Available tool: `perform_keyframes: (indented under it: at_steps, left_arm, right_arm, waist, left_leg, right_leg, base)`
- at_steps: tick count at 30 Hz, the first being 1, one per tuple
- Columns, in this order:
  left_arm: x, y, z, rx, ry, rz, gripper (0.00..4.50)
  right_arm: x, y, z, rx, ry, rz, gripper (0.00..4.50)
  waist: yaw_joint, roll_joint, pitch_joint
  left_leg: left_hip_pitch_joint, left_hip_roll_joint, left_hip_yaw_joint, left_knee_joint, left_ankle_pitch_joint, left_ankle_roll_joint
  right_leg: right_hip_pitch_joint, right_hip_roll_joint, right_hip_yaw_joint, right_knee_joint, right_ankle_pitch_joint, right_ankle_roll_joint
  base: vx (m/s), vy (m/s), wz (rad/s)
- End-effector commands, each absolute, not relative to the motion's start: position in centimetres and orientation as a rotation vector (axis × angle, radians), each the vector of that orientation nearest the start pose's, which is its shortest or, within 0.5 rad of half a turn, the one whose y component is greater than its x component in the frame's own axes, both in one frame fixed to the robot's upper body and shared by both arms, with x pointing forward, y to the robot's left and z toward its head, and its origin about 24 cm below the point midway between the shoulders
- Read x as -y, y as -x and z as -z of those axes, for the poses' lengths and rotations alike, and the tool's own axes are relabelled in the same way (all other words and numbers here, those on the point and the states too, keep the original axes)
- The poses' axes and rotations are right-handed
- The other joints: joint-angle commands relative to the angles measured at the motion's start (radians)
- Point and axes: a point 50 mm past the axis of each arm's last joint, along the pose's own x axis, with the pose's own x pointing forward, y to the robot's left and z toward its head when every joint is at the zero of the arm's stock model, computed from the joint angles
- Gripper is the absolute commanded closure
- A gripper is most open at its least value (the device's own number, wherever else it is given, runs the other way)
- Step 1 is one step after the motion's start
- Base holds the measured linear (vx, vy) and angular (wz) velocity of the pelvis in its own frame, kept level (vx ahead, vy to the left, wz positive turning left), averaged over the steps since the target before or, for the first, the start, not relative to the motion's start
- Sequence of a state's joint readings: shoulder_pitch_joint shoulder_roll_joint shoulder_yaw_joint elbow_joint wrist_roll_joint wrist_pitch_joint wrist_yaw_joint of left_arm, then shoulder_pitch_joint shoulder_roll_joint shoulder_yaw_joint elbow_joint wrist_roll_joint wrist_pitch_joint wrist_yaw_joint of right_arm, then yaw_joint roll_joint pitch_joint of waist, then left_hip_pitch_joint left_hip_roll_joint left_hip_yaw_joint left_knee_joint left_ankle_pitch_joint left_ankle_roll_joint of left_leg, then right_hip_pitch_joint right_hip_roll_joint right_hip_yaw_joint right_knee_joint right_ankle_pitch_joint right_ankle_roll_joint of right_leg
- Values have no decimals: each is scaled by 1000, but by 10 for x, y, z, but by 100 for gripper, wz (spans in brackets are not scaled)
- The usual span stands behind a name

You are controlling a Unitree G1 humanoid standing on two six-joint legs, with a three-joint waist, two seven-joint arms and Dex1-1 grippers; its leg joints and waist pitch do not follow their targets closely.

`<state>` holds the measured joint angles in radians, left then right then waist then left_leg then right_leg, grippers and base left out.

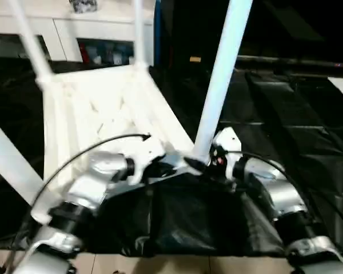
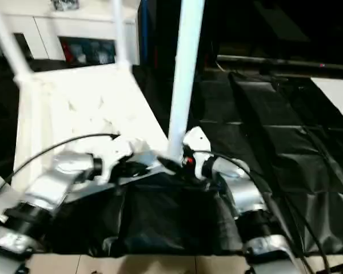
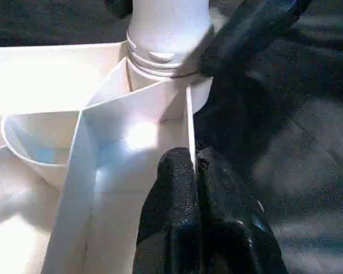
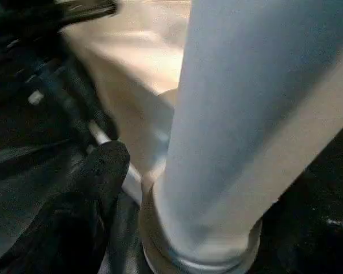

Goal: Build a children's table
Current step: Rotate leg to tighten

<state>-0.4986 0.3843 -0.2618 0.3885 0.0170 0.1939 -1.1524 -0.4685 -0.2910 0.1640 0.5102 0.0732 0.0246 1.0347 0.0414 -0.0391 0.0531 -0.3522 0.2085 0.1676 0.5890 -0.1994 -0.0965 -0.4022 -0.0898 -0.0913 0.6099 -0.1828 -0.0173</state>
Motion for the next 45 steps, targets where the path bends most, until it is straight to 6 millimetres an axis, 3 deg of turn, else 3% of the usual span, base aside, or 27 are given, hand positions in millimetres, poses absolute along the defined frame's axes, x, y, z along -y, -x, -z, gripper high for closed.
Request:
perform_keyframes:
  at_steps: [1, 2, 6, 11, 12, 15, 17, 18, 25, 26, 28, 29, 31, 33, 35, 37, 41, 43, 45]
  left_arm:
    - [-120, -303, -69, -325, -419, 1364, 450]
    - [-124, -303, -70, -335, -428, 1374, 450]
    - [-128, -305, -72, -340, -435, 1390, 450]
    - [-128, -305, -73, -340, -432, 1403, 450]
    - [-128, -305, -73, -340, -432, 1403, 450]
    - [-130, -304, -72, -340, -422, 1399, 450]
    - [-131, -304, -72, -342, -422, 1400, 450]
    - [-132, -304, -71, -344, -422, 1402, 450]
    - [-134, -305, -70, -351, -417, 1389, 450]
    - [-133, -306, -69, -346, -409, 1356, 450]
    - [-132, -306, -69, -345, -407, 1349, 450]
    - [-130, -309, -68, -340, -398, 1306, 450]
    - [-126, -312, -67, -332, -391, 1250, 450]
    - [-117, -316, -64, -318, -377, 1164, 450]
    - [-108, -316, -61, -315, -360, 1118, 450]
    - [-105, -316, -61, -314, -355, 1108, 450]
    - [-75, -319, -59, -304, -295, 1008, 450]
    - [-66, -319, -59, -301, -299, 994, 450]
    - [-58, -319, -61, -292, -298, 994, 450]
  right_arm:
    - [119, -299, -38, -285, 224, -1264, 89]
    - [122, -297, -40, -296, 228, -1305, 116]
    - [125, -296, -42, -319, 249, -1366, 134]
    - [124, -294, -41, -325, 254, -1401, 169]
    - [124, -294, -41, -325, 254, -1401, 189]
    - [122, -290, -38, -338, 257, -1440, 208]
    - [122, -289, -38, -345, 256, -1451, 222]
    - [122, -289, -38, -349, 254, -1456, 231]
    - [122, -288, -36, -361, 245, -1470, 245]
    - [121, -286, -34, -361, 231, -1462, 246]
    - [121, -286, -33, -361, 228, -1459, 246]
    - [120, -285, -31, -354, 208, -1433, 246]
    - [117, -287, -28, -339, 177, -1364, 246]
    - [109, -294, -21, -334, 121, -1188, 247]
    - [102, -297, -13, -338, 120, -1068, 249]
    - [100, -297, -11, -337, 122, -1041, 250]
    - [74, -305, -5, -345, 57, -824, 250]
    - [67, -310, -5, -350, 27, -747, 250]
    - [60, -315, -7, -355, 19, -681, 250]
  waist:
    - [0, 9, -64]
    - [2, 9, -65]
    - [10, 12, -65]
    - [16, 8, -64]
    - [17, 3, -64]
    - [18, 5, -65]
    - [18, -2, -65]
    - [19, -1, -65]
    - [19, -2, -66]
    - [19, 4, -66]
    - [21, 2, -67]
    - [23, 11, -67]
    - [25, 7, -64]
    - [24, 5, -60]
    - [17, 2, -54]
    - [12, 1, -53]
    - [-2, 2, -51]
    - [-9, 2, -53]
    - [-14, 2, -54]
  left_leg:
    - [-1, 27, 2, -70, -148, 75]
    - [1, 27, 3, -69, -142, 77]
    - [4, 28, 6, -68, -142, 80]
    - [3, 27, 5, -69, -149, 65]
    - [3, 28, 6, -69, -149, 65]
    - [4, 28, 5, -68, -143, 65]
    - [2, 27, 6, -68, -132, 71]
    - [2, 27, 5, -68, -130, 72]
    - [3, 27, 6, -66, -120, 75]
    - [4, 27, 7, -66, -124, 72]
    - [4, 27, 6, -66, -126, 71]
    - [5, 27, 6, -66, -129, 69]
    - [7, 28, 7, -67, -150, 65]
    - [12, 29, 8, -71, -186, 43]
    - [6, 23, 3, -76, -243, 9]
    - [6, 21, -2, -78, -273, -2]
    - [7, 21, -4, -78, -290, -7]
    - [0, 18, -8, -80, -290, -7]
    - [1, 16, -9, -79, -304, -3]
  right_leg:
    - [55, -52, 55, -61, -121, -248]
    - [55, -52, 55, -60, -103, -256]
    - [55, -53, 56, -57, -90, -266]
    - [57, -55, 56, -59, -125, -256]
    - [57, -55, 56, -59, -133, -253]
    - [57, -55, 56, -58, -129, -250]
    - [58, -55, 56, -56, -122, -250]
    - [58, -55, 56, -57, -125, -249]
    - [57, -55, 56, -55, -115, -250]
    - [56, -54, 56, -56, -110, -253]
    - [58, -55, 56, -55, -106, -255]
    - [57, -54, 56, -56, -102, -257]
    - [56, -54, 56, -60, -120, -255]
    - [50, -54, 57, -67, -179, -246]
    - [52, -56, 53, -83, -348, -184]
    - [48, -58, 50, -95, -456, -134]
    - [36, -56, 50, -102, -483, -116]
    - [43, -56, 46, -104, -497, -103]
    - [39, -54, 45, -107, -506, -94]
  base:
    - [0, 0, 0]
    - [0, 0, 0]
    - [0, 0, 0]
    - [0, 0, 0]
    - [0, 0, 0]
    - [0, 0, 0]
    - [0, 0, 0]
    - [0, 0, 0]
    - [0, 0, 0]
    - [0, 0, 0]
    - [0, 0, 0]
    - [0, 0, 0]
    - [0, 0, 0]
    - [0, 0, 0]
    - [-31, -4, -2]
    - [-31, -4, -2]
    - [0, 0, 0]
    - [0, 0, 0]
    - [0, 0, 0]
